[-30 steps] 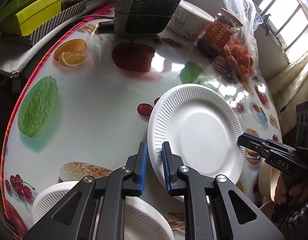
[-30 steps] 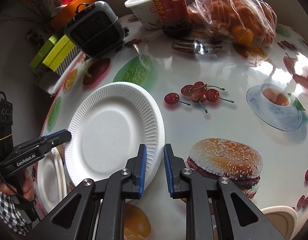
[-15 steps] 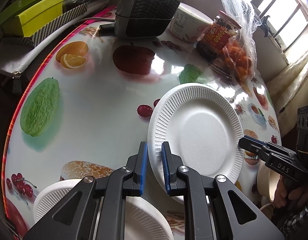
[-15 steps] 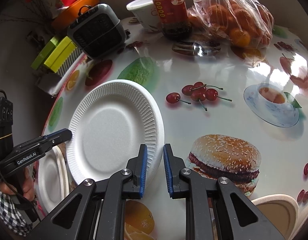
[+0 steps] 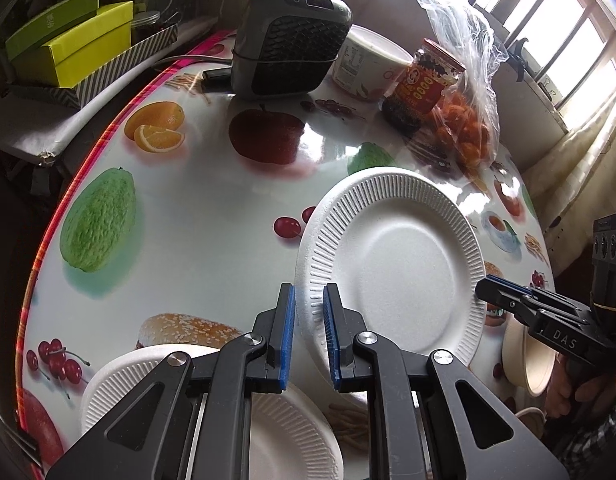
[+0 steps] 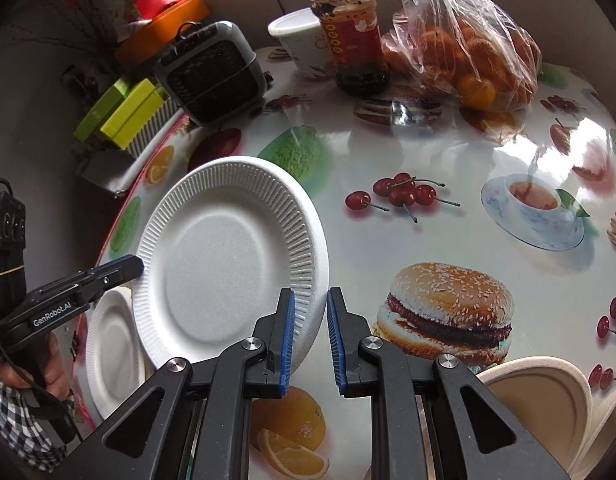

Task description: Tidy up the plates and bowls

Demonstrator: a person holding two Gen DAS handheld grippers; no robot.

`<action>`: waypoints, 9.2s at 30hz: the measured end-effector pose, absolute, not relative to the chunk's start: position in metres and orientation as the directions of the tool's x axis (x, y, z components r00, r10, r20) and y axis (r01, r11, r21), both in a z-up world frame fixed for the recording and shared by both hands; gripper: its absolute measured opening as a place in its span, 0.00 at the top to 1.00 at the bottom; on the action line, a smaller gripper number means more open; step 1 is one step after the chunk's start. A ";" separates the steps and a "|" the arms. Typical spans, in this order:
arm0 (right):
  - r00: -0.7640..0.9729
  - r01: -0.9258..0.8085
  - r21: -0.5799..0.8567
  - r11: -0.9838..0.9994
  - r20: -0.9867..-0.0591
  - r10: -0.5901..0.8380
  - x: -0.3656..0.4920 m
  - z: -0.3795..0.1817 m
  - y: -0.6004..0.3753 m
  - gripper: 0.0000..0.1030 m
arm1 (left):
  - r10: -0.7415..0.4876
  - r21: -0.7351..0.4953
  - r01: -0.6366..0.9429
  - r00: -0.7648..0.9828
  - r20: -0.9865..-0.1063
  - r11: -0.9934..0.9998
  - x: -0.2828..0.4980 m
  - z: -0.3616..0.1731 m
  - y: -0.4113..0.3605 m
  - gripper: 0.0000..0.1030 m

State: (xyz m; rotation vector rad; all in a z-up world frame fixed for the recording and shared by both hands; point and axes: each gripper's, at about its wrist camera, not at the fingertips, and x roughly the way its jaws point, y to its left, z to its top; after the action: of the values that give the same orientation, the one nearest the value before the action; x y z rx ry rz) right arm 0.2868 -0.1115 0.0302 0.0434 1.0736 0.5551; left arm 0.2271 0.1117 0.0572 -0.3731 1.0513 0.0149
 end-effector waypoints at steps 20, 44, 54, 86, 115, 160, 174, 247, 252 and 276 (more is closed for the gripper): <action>0.392 -0.443 0.280 0.852 -0.794 0.464 0.251 0.057 -0.097 0.84 | -0.150 -0.298 -0.194 0.544 -0.826 0.935 0.188 0.078 0.123 0.85; 0.396 -0.502 0.263 0.824 -0.777 0.489 0.193 0.065 -0.062 0.84 | -0.114 -0.292 -0.227 0.575 -0.810 0.929 0.121 0.085 0.148 0.85; 0.380 -0.526 0.258 0.810 -0.781 0.495 0.173 0.060 -0.047 0.84 | -0.098 -0.290 -0.251 0.576 -0.811 0.924 0.097 0.080 0.159 0.85; 0.285 -0.584 0.261 0.769 -0.821 0.495 0.149 0.019 0.013 0.84 | -0.037 -0.261 -0.356 0.529 -0.848 0.897 0.055 0.050 0.205 0.85; 0.278 -0.580 0.240 0.778 -0.840 0.466 0.153 0.008 0.020 0.84 | -0.042 -0.251 -0.364 0.496 -0.867 0.897 0.062 0.035 0.206 0.85; 0.392 -0.538 0.210 0.817 -0.795 0.462 0.136 0.033 -0.008 0.66 | 0.029 -0.192 -0.333 0.557 -0.830 0.923 0.059 0.068 0.186 0.63; 0.538 -0.428 0.167 0.888 -0.743 0.398 0.119 0.062 -0.064 0.62 | -0.068 -0.202 -0.152 0.613 -0.787 0.967 0.088 0.098 0.118 0.63; 0.685 0.014 0.235 0.972 -0.710 0.162 0.140 0.031 -0.259 0.70 | -0.376 -0.305 0.223 0.459 -0.805 0.926 0.221 0.059 -0.083 0.69; 0.686 0.013 0.244 0.970 -0.708 0.169 0.140 0.030 -0.260 0.73 | -0.380 -0.315 0.214 0.449 -0.809 0.925 0.223 0.055 -0.082 0.77; 0.687 0.021 0.265 0.964 -0.704 0.179 0.143 0.028 -0.260 0.84 | -0.404 -0.329 0.240 0.436 -0.804 0.913 0.222 0.056 -0.092 0.79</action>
State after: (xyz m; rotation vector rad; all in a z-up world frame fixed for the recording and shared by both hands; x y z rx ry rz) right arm 0.1426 -0.2597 0.0277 0.2615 0.8107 0.0895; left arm 0.2217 -0.0920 0.0556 -0.1747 1.0468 -0.4029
